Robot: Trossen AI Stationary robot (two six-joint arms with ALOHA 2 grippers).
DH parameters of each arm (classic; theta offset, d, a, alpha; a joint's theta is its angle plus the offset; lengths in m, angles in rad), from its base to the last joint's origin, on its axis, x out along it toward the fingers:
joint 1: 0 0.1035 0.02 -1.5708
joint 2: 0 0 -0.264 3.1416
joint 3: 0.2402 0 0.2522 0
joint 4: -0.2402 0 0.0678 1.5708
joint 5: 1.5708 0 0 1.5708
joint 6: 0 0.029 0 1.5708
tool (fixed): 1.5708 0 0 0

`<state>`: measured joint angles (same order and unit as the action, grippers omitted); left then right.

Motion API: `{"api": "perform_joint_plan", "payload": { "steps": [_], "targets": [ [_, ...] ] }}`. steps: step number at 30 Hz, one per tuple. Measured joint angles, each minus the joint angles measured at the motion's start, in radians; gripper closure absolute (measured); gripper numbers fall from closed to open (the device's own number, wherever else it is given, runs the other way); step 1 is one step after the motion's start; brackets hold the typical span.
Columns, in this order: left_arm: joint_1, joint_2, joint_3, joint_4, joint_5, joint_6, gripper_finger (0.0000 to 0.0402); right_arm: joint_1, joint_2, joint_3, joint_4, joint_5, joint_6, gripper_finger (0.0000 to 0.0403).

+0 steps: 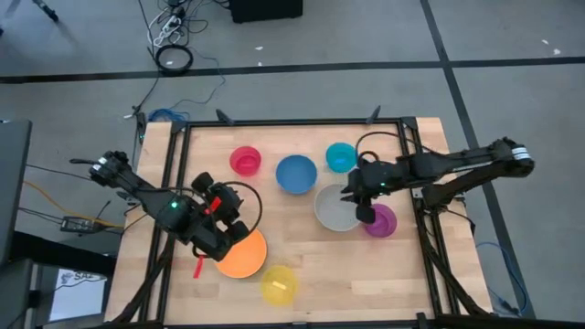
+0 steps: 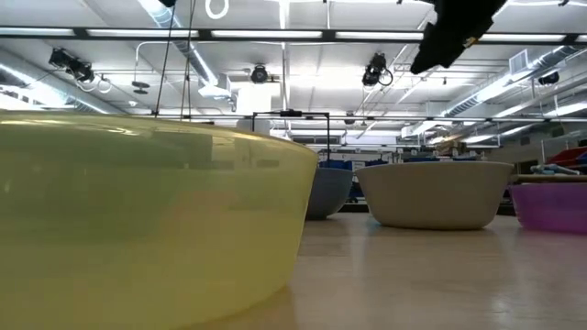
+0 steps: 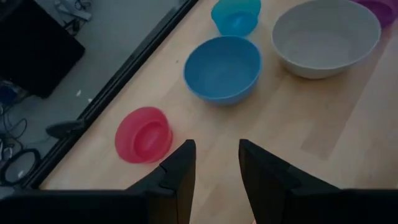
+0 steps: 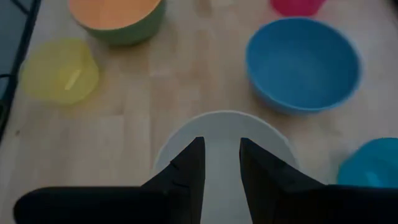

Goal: Nest bowls inside each other
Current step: Stack the blue bowl on top of the orange bowl

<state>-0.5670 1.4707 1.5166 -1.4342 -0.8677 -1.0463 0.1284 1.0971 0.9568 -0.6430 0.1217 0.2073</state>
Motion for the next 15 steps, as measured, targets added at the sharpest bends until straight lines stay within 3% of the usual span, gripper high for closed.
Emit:
{"api": "perform_joint_plan", "payload": {
  "steps": [9, 15],
  "targets": [
    [0.094, 0.088, 0.0, 0.312, 0.014, 0.321, 0.027, 0.064, -0.111, -0.025, 0.025, 0.243, -0.046, 0.0316],
    [0.183, 0.143, 0.0, 0.405, 0.064, 0.546, 0.027, 0.132, -0.191, -0.024, 0.041, 0.301, -0.073, 0.0317]
  ]
}}
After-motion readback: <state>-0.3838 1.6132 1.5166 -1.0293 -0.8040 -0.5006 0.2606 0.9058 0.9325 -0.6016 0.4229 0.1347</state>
